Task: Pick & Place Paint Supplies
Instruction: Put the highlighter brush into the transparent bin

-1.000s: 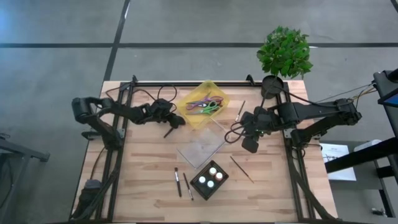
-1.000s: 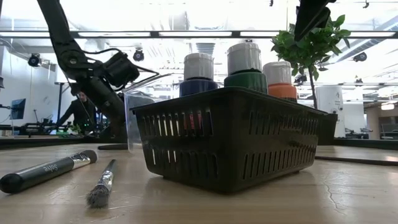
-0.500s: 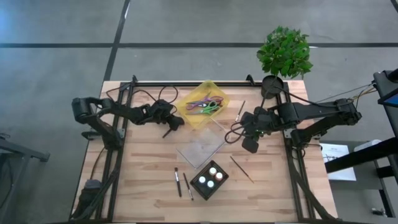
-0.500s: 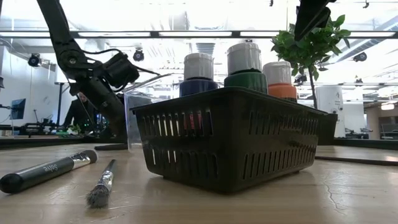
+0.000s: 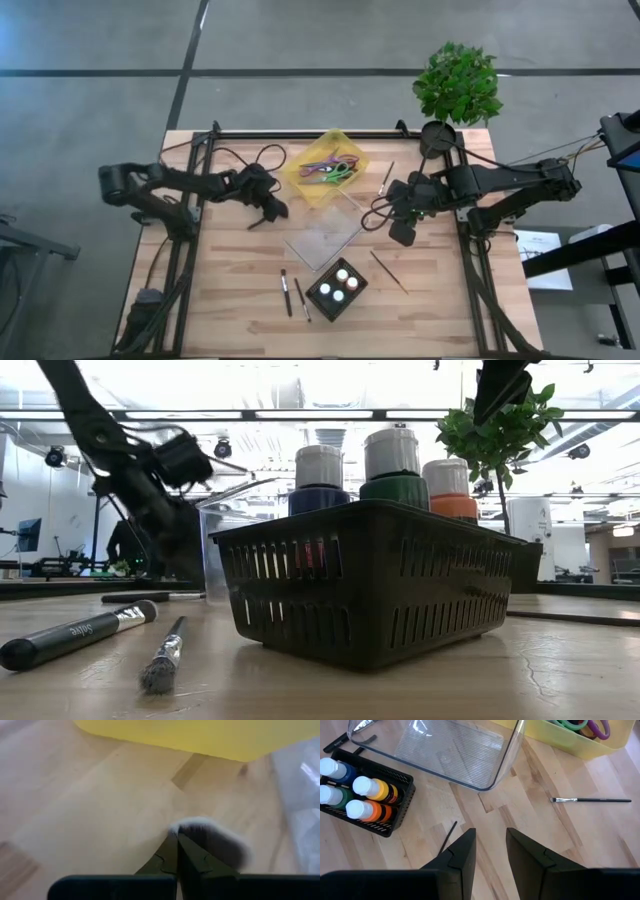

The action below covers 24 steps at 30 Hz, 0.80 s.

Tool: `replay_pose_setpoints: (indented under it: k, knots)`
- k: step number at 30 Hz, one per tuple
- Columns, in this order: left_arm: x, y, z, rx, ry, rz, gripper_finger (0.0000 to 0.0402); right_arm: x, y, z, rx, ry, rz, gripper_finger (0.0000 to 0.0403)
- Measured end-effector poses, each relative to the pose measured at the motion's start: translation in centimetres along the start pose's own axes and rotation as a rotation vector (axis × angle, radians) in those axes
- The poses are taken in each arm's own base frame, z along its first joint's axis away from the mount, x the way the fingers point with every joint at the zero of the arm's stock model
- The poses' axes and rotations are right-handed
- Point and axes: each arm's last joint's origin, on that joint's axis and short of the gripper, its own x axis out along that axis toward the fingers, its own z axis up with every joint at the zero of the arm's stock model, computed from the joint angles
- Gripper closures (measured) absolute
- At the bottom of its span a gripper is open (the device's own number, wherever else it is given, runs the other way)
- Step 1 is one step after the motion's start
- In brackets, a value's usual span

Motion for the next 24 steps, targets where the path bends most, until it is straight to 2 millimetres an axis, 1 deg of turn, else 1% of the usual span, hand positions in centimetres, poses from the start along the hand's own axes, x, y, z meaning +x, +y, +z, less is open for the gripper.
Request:
replay_pose_setpoints:
  k: [6, 11, 19, 24]
  knots:
    - [-3.0, -0.7, 0.3, 0.030, -0.041, 0.002, 0.0401, 0.0, 0.0, 0.0, -0.001, -0.001, 0.001, 0.0296]
    - [-5.5, -1.5, 0.7, 0.060, -0.131, -0.043, 0.0401, 0.0, 0.0, 0.0, -0.001, 0.000, 0.001, 0.0296]
    - [-9.0, -2.9, 1.3, 0.108, -0.294, -0.166, 0.0401, 0.0, 0.0, 0.0, -0.001, -0.001, 0.001, 0.0296]
    - [-11.2, -4.5, 2.3, 0.161, -0.413, -0.260, 0.0401, 0.0, 0.0, 0.0, -0.001, -0.001, 0.001, 0.0296]
